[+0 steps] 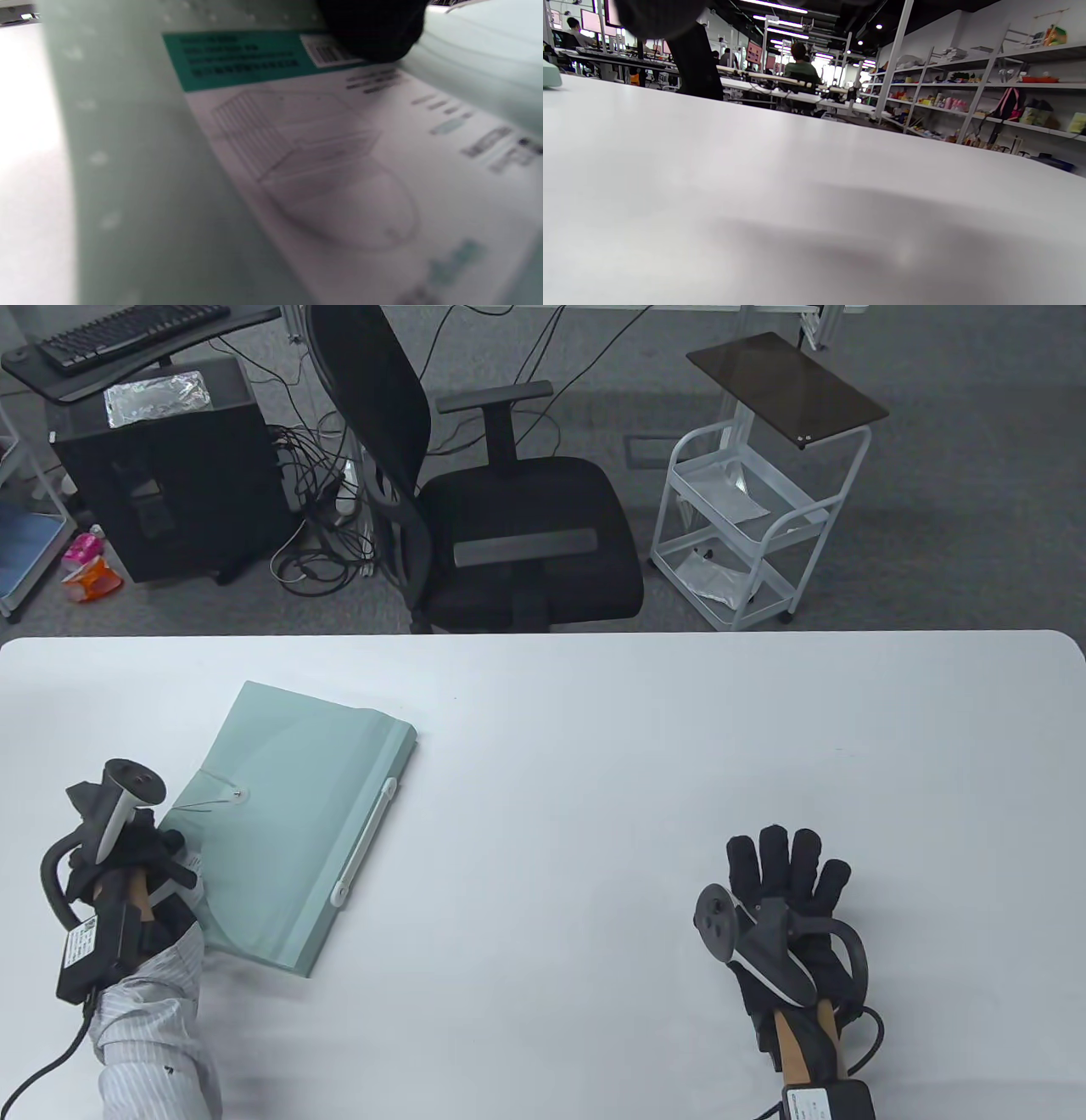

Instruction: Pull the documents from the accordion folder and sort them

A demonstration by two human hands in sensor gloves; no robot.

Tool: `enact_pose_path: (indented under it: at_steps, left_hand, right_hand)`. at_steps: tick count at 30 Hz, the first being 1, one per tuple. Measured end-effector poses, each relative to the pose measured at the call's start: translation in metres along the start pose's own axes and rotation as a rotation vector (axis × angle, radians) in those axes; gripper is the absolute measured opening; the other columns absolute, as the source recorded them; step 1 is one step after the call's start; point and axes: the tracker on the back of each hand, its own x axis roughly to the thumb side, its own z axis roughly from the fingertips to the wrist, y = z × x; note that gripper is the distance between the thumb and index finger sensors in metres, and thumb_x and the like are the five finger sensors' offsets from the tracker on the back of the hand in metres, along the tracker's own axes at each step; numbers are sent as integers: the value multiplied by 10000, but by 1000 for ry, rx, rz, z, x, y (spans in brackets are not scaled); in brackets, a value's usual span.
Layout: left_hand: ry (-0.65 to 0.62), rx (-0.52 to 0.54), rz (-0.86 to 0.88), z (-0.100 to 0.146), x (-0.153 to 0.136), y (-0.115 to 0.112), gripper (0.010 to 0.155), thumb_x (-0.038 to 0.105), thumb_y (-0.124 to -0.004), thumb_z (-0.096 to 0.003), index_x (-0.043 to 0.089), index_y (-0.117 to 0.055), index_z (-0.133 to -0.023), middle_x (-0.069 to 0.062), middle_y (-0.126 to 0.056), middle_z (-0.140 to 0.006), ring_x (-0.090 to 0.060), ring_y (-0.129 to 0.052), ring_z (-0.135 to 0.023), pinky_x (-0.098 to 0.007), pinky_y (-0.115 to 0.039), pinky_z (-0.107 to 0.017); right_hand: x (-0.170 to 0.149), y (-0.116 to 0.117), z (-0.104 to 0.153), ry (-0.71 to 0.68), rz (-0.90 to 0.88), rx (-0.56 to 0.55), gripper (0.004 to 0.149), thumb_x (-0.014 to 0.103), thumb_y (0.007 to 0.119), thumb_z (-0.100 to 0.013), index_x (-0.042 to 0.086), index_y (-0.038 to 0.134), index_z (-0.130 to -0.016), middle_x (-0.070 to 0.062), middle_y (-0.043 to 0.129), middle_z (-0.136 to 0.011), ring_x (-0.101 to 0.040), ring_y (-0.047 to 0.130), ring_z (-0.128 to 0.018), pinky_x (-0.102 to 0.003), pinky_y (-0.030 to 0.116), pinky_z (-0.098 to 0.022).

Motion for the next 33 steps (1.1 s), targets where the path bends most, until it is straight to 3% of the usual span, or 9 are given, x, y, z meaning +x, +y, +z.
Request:
enact_pose_path:
  at_steps: [7,11,17,20,28,33]
  left_hand:
    - [-123,-211,222,4,-17,8,464,381,-658,-579,61,-631,-914,-70,-509,-1182,-449,-725,-1033,-584,-577,-772]
    - [-178,-249,360,7,-26,8,461,357,-638,-595,18,-604,-905,-115,-501,-1160,-364,-878,-910,-533,-710,-695]
    - [-184,-272,368,10,-27,-4,456,355,-635,-595,7,-617,-889,-137,-548,-1131,-256,-900,-807,-461,-727,-637]
    - [-201,-269,441,11,-27,-13,468,364,-690,-576,11,-629,-876,-150,-573,-1116,-238,-913,-751,-421,-763,-595]
    - [-210,-318,550,15,-24,-17,745,375,-740,-574,7,-431,-1144,-342,-362,-1163,-235,-921,-717,-402,-793,-547]
    - [-145,-408,671,17,-25,-15,622,358,-742,-588,-11,-632,-1077,-306,-366,-1169,-275,-899,-712,-432,-768,-525]
  right_hand:
    - [0,1,-1,-9,-10,-10,853,595,597,-412,171,237,-1059,-219,252,-1154,-573,189,-1016,-743,238,-713]
    - [1,2,-1,-17,-18,-11,852,595,596,-412,170,239,-1059,-221,253,-1152,-589,195,-1009,-739,247,-715]
    - [2,2,0,-21,-21,-11,850,593,596,-414,168,241,-1058,-223,255,-1151,-590,204,-1008,-739,252,-714]
    - [3,3,0,-35,-33,-31,842,588,598,-415,168,250,-1057,-219,266,-1151,-588,214,-1010,-738,254,-714]
    - [5,2,1,-40,-36,-35,837,581,598,-418,162,257,-1057,-221,263,-1150,-588,200,-1007,-739,249,-712]
    - [6,0,3,-51,-59,-72,819,567,604,-423,149,299,-1059,-220,270,-1149,-582,174,-1004,-738,237,-713]
